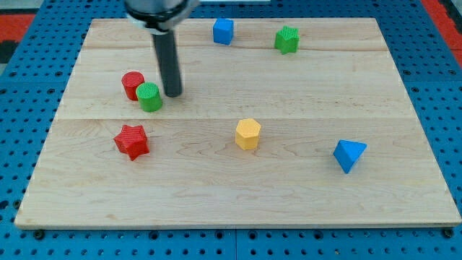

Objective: Move the blue triangle closer to the yellow hexagon

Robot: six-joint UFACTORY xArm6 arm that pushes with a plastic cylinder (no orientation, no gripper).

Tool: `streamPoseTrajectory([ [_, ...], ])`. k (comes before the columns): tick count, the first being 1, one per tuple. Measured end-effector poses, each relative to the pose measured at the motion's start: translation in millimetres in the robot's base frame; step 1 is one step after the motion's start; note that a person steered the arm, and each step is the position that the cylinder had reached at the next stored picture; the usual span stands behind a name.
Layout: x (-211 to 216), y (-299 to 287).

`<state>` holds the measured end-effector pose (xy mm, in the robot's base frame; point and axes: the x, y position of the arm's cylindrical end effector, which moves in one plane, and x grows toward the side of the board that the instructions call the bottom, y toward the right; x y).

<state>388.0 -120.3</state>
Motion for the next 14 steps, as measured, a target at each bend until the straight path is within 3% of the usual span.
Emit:
streamPoseTrajectory([
  [2, 31.8, -10.6],
  [4, 36.5, 223.7],
  [5, 92.1, 362.3],
  [6, 119.0, 367.7],
  [9, 127.7, 224.7],
  [11, 127.7, 227.1],
  [13, 183.1, 227.1],
  [14, 183.1, 182.5],
])
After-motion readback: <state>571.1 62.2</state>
